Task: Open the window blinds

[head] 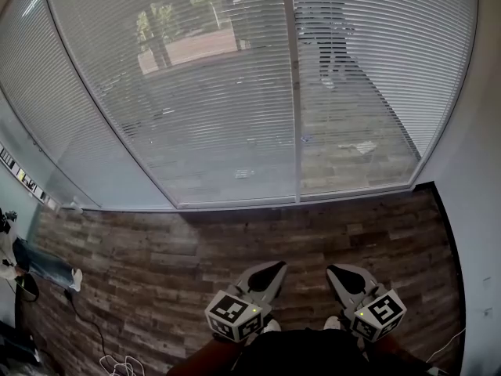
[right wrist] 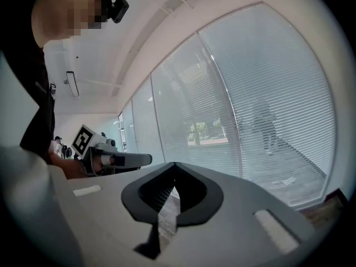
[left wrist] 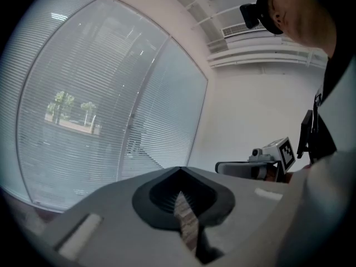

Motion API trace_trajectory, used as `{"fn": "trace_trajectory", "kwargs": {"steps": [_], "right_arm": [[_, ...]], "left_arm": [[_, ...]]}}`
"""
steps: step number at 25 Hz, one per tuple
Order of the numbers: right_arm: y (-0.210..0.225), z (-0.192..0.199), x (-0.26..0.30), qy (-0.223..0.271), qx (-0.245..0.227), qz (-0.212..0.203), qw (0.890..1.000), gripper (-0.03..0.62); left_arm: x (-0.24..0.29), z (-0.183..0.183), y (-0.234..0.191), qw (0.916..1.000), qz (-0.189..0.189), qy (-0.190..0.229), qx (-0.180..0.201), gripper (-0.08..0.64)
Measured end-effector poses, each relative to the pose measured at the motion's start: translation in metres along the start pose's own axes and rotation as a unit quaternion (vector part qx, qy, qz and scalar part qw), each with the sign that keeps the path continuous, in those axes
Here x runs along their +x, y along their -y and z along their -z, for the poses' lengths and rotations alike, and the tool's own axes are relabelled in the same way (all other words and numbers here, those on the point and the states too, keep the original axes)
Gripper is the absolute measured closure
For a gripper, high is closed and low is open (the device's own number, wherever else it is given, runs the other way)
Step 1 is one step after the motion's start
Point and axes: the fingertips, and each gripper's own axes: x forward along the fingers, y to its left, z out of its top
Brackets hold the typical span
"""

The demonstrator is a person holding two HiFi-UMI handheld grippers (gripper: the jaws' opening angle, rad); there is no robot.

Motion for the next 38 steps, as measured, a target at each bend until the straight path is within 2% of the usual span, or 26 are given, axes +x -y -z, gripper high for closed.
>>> {"fn": "trace_trajectory", "kwargs": {"steps": [10,19,26,31,38], "right_arm": [[-0.033,0.008,0.038,0.016,0.003,0.009,1.000,0.566],[-0.061,0.014,0.069,-0.012,0.003,0.028,1.000,0.566],[-0.069,0.008,0.076,-0.015,-0.009,0.030,0.999,0.566],[-0.060,0.010,0.080,-0.026,-0.009,0.021,0.999,0.566],[-0.022,-0.003,0.098,-0.018,-0.007,0.001,1.000,0.566]], "left_arm": [[-0.035,0.004,-0.034,0.9998,0.014,-0.006,0.008,0.559],[-0.059,0.003,-0.067,0.9992,0.035,-0.019,-0.005,0.558],[-0.067,-0.001,-0.076,0.9993,0.037,-0.004,-0.008,0.558],[-0.057,0.004,-0.080,0.9994,0.028,-0.003,-0.019,0.560],[-0.025,0.002,-0.094,0.9995,0.002,-0.015,-0.029,0.558]]}}
